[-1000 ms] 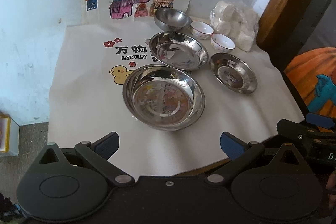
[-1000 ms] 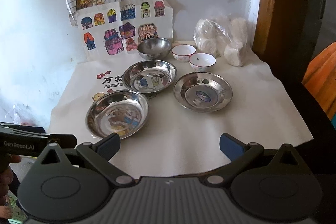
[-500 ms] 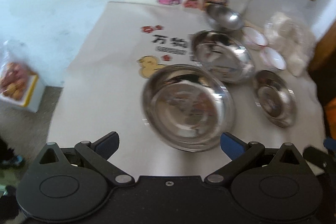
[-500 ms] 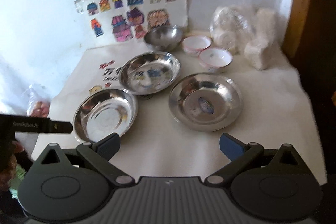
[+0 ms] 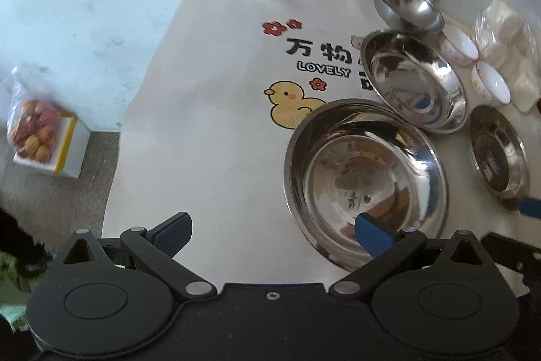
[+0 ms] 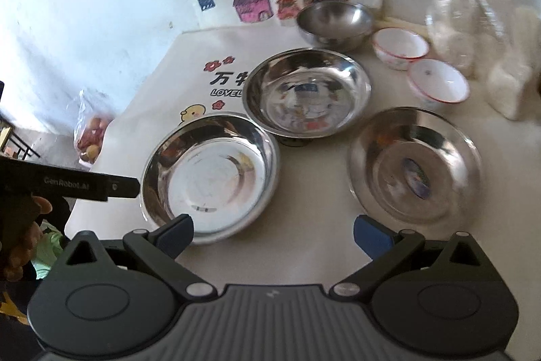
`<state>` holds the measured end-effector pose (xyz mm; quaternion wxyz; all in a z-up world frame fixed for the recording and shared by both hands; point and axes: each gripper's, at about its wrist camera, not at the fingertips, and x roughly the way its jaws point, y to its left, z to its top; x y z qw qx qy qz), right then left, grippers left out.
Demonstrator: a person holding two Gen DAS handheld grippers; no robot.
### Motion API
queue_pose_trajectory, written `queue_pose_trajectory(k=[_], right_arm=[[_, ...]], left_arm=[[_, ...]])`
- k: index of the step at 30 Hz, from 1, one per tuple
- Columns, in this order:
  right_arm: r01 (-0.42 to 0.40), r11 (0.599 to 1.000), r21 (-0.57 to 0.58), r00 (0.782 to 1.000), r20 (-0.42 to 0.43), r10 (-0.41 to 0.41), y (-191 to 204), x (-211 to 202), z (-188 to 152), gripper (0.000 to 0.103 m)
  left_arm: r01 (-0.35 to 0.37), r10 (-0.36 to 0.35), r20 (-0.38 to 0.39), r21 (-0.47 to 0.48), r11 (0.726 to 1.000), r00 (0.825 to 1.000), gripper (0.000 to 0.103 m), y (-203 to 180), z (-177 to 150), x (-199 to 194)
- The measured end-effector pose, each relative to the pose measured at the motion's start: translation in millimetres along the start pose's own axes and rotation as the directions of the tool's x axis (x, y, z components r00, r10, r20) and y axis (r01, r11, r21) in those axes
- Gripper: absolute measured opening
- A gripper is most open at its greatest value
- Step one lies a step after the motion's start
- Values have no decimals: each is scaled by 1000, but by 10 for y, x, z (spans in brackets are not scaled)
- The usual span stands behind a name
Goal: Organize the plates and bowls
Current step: 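Move both grippers to the large stainless plate and close on its rim, then lift the large plate with both grippers and lower it onto the medium plate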
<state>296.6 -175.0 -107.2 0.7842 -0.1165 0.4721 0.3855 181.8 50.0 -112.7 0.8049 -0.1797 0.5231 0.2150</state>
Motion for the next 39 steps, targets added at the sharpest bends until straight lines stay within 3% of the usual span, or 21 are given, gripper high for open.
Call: queue_pose_trajectory(k=[6, 15, 23, 26, 28, 29, 31, 33, 35, 39], right_arm=[[-2, 999, 37, 999, -39, 3, 45, 248, 154, 103], [-22, 999, 49, 995, -98, 27, -5, 449, 254, 94], [-51, 998, 31, 987, -151, 56, -53, 660, 321, 72], [-78, 997, 11, 983, -165, 79, -45, 719, 341, 58], [-90, 996, -1, 980, -176, 89, -43, 756, 348, 47], [-97, 995, -6, 979, -182, 95, -43, 765, 347, 39], [-108, 994, -13, 977, -188, 103, -50, 782, 352, 34], [-113, 994, -14, 975, -193, 108, -72, 800, 358, 30], [-117, 993, -13, 974, -198, 112, -89, 818, 368, 20], [-137, 990, -22, 968, -214, 129, -117, 825, 365, 17]], left_arm=[[21, -18, -41, 89, 996, 999, 102, -19, 165, 293], [76, -70, -108, 61, 995, 992, 96, -49, 174, 496], [85, -86, -126, -17, 996, 988, 79, -35, 192, 560], [93, -98, -129, -49, 994, 987, 64, -37, 201, 567], [103, -113, -138, -75, 992, 984, 47, -34, 201, 579], [109, -120, -137, -87, 990, 983, 45, -36, 197, 579], [122, -136, -134, -106, 987, 982, 38, -41, 188, 572], [134, -152, -139, -130, 982, 979, 33, -30, 174, 578], [136, -157, -136, -148, 980, 978, 32, -15, 160, 573], [136, -160, -133, -177, 975, 978, 29, 31, 131, 544]])
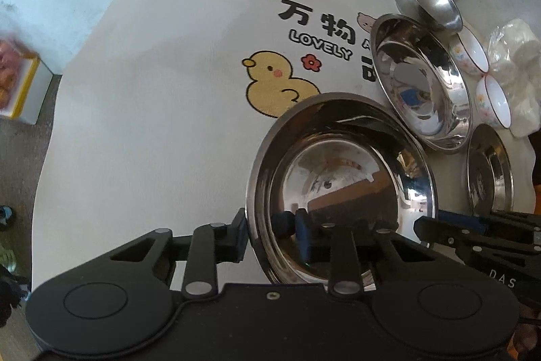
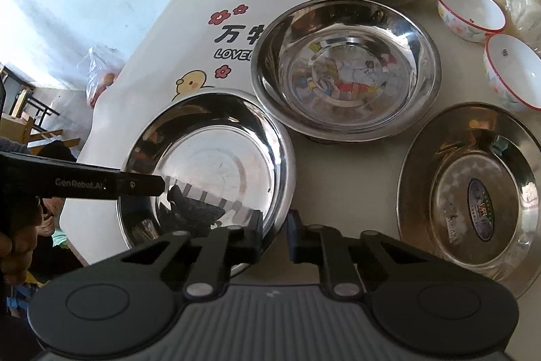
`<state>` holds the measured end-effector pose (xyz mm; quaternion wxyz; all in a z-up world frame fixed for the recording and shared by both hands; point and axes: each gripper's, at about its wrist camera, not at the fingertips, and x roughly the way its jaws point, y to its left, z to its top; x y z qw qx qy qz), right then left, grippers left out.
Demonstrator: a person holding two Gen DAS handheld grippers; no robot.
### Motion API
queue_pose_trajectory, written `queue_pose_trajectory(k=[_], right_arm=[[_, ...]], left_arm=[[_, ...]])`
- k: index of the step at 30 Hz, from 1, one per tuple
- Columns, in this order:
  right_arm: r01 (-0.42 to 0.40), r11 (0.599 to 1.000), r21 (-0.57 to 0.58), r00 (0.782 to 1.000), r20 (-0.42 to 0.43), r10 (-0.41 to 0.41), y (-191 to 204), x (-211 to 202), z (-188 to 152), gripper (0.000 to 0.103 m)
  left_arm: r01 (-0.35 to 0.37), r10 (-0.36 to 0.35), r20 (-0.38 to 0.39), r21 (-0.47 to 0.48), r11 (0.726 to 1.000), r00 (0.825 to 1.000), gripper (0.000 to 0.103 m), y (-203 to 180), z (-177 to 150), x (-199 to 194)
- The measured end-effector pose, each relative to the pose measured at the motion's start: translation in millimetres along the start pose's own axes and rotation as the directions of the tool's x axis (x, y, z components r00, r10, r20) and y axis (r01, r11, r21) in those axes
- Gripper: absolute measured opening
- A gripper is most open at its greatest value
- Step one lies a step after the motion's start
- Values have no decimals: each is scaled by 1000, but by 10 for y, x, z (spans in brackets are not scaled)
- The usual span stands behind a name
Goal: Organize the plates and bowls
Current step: 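Lift the large plate with both grippers and lower it onto the medium plate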
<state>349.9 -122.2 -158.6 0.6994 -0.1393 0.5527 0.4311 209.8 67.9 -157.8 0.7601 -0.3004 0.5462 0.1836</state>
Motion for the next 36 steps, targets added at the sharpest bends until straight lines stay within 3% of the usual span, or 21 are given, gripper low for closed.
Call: queue_pose_trajectory(k=[4, 17, 24, 36], right_arm=[[-31, 999, -11, 1000, -3, 31, -13, -47, -15, 17], [-80, 996, -28, 994, 70, 82, -123, -436, -47, 18], [-37, 998, 43, 989, 147, 30, -357, -622, -3, 18], [13, 989, 144, 980, 193, -41, -817, -613, 206, 18]], left_arm=[[0, -1, 16, 14, 1000, 1000, 24, 10, -48, -110], [37, -47, 108, 95, 995, 993, 24, -213, -1, -522], [63, -84, 130, 158, 985, 988, 24, -544, 229, -465], [63, -103, 143, 262, 963, 984, 24, -1090, 738, -187]])
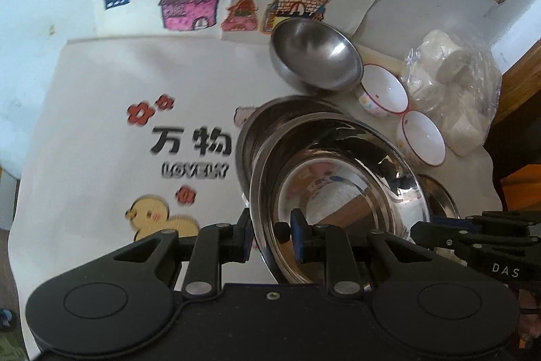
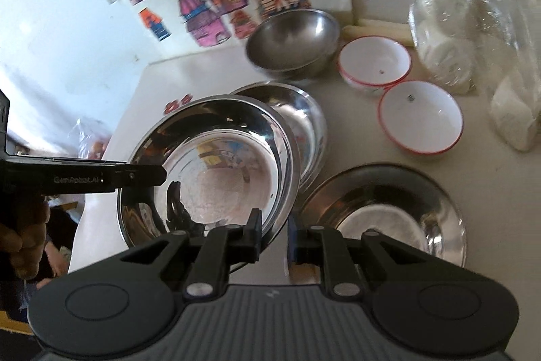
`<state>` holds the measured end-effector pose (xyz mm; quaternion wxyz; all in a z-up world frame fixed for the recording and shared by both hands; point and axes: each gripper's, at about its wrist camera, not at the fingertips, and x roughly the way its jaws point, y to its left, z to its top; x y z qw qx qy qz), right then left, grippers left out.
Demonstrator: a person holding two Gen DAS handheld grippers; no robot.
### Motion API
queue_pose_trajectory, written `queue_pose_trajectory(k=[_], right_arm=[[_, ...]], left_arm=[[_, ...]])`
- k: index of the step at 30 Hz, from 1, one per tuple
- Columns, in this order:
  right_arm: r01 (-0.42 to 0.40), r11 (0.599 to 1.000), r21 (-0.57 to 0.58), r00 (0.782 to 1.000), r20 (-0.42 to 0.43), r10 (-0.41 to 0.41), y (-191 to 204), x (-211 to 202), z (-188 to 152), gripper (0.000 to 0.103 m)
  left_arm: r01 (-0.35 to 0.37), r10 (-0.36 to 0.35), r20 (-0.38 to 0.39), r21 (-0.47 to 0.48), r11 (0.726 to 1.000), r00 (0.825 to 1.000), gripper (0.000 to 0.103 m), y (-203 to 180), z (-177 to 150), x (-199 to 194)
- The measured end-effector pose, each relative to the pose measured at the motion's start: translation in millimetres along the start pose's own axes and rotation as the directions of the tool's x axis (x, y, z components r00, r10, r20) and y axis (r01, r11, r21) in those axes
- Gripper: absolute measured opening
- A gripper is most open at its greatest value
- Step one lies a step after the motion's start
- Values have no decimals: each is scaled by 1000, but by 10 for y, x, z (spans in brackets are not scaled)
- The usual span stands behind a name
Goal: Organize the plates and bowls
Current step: 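Lift the large plate with both grippers and lower it onto the medium plate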
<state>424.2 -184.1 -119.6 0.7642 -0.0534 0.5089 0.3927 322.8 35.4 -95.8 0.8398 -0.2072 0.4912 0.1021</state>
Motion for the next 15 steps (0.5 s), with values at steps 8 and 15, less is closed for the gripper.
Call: queue_pose_trajectory(k=[8, 15], right_arm=[[33, 999, -14, 999, -25, -34, -114, 222, 227, 18], [49, 997, -54, 997, -49, -52, -45, 387, 364, 19]], left_arm=[[-47, 48, -20, 58, 997, 999, 24, -84, 200, 302], [-89, 93, -43, 83, 993, 995, 25, -59, 275, 483]])
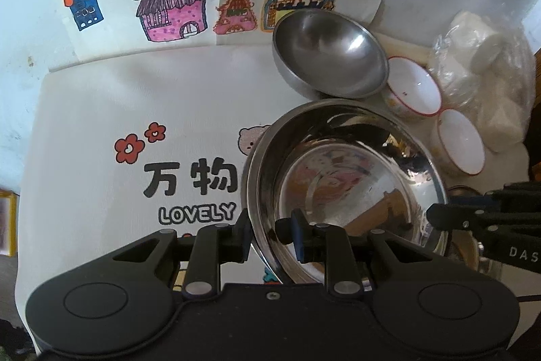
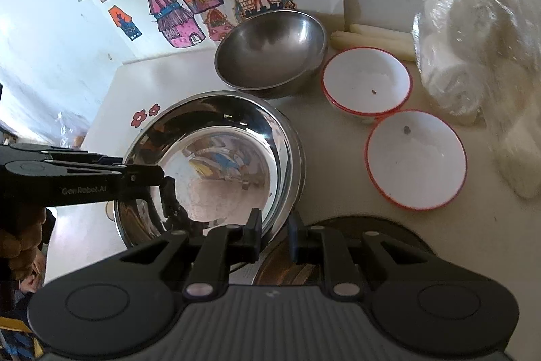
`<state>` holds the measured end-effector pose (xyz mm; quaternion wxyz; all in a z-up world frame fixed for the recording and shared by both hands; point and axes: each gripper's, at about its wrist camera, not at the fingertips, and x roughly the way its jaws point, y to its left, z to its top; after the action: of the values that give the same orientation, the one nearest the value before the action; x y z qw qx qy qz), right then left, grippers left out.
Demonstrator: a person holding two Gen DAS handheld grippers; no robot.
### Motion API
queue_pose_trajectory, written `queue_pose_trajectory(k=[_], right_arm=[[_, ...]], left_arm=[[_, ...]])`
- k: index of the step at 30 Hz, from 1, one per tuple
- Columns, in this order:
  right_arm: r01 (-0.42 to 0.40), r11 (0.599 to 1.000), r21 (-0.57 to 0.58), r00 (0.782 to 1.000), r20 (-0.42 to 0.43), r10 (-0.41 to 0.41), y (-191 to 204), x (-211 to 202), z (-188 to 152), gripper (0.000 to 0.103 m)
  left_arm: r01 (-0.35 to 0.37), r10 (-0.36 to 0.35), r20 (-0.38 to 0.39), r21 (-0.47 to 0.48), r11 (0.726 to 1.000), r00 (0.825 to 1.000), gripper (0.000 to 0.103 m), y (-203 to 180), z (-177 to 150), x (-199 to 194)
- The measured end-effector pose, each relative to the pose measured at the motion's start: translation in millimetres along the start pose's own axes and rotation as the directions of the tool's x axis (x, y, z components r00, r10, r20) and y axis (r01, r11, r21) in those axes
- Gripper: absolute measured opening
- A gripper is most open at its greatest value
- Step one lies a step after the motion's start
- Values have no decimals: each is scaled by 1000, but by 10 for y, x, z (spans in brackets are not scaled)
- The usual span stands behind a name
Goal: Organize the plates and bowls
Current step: 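Lift the large plate with both grippers and lower it onto the medium plate, then open both grippers and withdraw from the stacked plates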
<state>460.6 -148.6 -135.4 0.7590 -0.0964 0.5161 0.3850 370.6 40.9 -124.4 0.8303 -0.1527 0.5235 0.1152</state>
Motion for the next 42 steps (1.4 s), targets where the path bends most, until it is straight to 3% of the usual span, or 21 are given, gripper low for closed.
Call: queue_pose_trajectory(k=[16, 24, 26, 30, 33, 36, 38, 39, 42], right_arm=[[54, 995, -80, 998, -32, -57, 119, 121, 66, 20], [86, 992, -95, 996, -26, -89, 144, 159, 74, 24], [84, 993, -88, 996, -12, -86, 125, 136, 71, 27], [91, 993, -70, 996, 21, -90, 95, 48, 60, 33], [93, 995, -48, 995, 48, -91, 71, -57, 35, 43], [94, 995, -23, 992, 85, -92, 71, -204, -13, 61], [115, 993, -6, 987, 113, -114, 76, -300, -68, 82], [130, 991, 2, 983, 129, -129, 81, -348, -104, 85], [165, 985, 48, 973, 155, -171, 74, -478, -224, 98]], left_arm=[[-59, 60, -27, 58, 997, 998, 34, -57, 43, 156], [-61, 62, -52, 21, 998, 997, 34, -53, 24, 245], [-67, 67, -48, 11, 998, 997, 38, -67, 11, 226], [-76, 75, -31, -24, 997, 997, 60, -77, -39, 130], [-73, 72, -13, -41, 997, 997, 74, -91, -82, 21], [-73, 73, 6, -50, 996, 997, 87, -108, -136, -90], [-82, 83, 23, -42, 996, 996, 93, -134, -175, -162], [-83, 84, 28, -31, 996, 996, 98, -151, -193, -192], [-78, 78, 44, 1, 997, 996, 102, -195, -252, -279]])
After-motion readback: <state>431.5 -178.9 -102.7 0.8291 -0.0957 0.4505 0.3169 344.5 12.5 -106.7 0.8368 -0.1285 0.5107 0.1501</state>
